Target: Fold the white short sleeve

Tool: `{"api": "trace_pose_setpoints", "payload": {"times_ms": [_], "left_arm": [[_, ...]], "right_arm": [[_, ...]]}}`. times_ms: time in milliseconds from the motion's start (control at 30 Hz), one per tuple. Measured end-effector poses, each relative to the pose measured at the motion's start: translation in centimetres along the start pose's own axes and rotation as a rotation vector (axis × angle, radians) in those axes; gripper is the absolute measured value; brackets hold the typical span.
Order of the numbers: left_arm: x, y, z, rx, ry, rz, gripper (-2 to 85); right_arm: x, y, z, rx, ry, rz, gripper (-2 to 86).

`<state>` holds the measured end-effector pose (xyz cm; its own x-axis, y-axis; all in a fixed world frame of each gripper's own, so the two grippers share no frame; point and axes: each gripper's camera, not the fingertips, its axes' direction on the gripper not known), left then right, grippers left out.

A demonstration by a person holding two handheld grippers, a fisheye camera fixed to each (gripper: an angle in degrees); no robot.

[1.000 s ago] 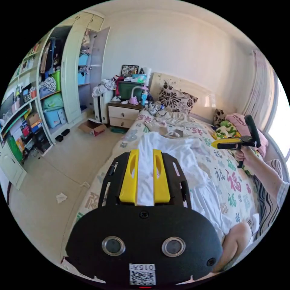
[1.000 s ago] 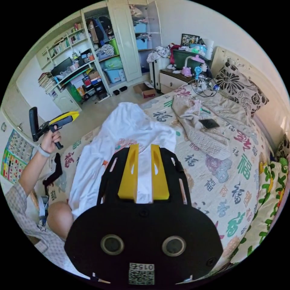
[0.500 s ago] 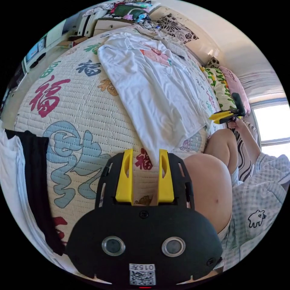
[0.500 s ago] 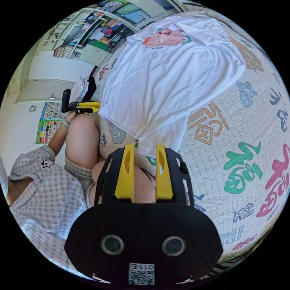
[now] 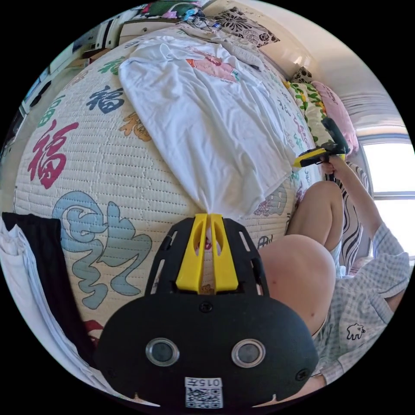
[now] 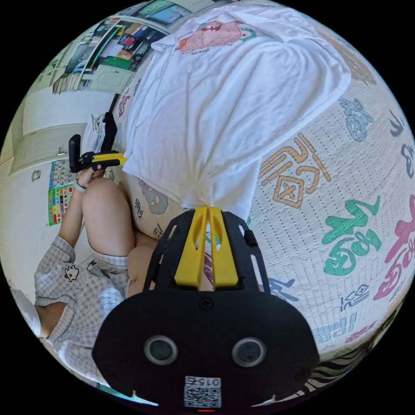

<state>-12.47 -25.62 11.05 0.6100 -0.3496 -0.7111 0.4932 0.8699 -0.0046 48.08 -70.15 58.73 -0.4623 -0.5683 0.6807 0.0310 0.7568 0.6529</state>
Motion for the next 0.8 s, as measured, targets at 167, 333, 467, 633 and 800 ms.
{"api": "trace_pose_setpoints", "payload": {"times_ms": [167,333,467,633,800], "left_arm": [[-0.4,3.9,-3.9,0.064,-0.072,-0.015,-0.3],[-0.2,7.6,-7.6,0.114,-0.094,-0.019,-0.1],[1.1,9.2,-5.9,0.038,-0.156,0.019,0.2],[2.4,11.1,1.0,-0.129,-0.267,0.082,1.5],[1.2,11.7,-3.0,-0.146,-0.248,0.029,5.9]], "right_arm": [[4.1,8.9,-6.6,0.211,-0.029,0.114,-0.3],[6.2,16.7,-9.0,0.25,-0.036,0.179,-0.4],[5.7,19.5,-6.8,0.193,-0.016,0.174,-0.2],[5.9,21.0,-1.8,0.075,0.004,0.201,2.2],[4.3,21.6,-9.0,0.176,0.165,0.198,4.8]]}}
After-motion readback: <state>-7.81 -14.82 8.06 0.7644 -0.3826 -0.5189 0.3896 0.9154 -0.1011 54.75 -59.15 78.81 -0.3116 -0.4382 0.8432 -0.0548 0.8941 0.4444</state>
